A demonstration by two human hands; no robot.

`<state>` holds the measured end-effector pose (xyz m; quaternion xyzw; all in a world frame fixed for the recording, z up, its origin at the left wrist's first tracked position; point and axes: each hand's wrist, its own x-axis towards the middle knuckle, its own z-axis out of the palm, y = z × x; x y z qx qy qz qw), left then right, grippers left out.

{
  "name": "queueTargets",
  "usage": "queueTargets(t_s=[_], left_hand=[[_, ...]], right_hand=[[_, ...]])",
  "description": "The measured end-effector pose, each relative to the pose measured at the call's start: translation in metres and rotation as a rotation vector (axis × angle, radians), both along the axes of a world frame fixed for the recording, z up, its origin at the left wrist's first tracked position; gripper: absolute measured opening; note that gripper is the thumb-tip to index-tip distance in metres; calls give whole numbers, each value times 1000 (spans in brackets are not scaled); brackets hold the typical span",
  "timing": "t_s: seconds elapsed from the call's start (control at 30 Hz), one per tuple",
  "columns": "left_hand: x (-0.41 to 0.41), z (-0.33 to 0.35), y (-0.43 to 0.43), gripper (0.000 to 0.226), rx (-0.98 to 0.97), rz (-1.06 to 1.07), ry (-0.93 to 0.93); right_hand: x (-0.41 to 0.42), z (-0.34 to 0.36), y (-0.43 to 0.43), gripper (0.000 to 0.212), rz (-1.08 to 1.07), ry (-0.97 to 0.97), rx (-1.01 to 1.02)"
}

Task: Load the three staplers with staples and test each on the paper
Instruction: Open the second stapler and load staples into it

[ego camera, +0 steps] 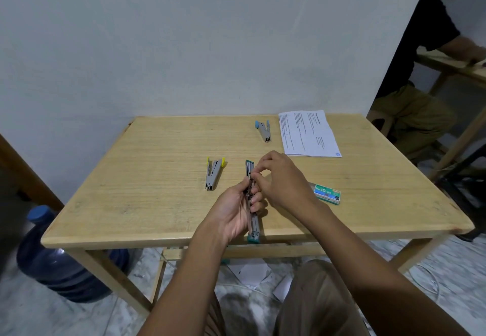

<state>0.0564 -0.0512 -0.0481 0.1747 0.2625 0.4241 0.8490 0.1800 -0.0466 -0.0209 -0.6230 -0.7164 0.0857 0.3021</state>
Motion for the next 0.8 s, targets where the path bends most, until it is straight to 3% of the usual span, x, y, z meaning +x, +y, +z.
queueTargets(t_s=[0.13, 0.53, 0.8], left_hand=[[0, -5, 1, 29, 3, 7, 3], [-3, -3, -2, 33, 64, -58, 91], [-3, 0, -1, 26, -14, -10, -52]], right_hand=[[-1, 4, -5, 20, 34, -203, 28], [0, 7, -4, 20, -1, -221, 33], [15, 7, -21, 12, -13, 62, 49]])
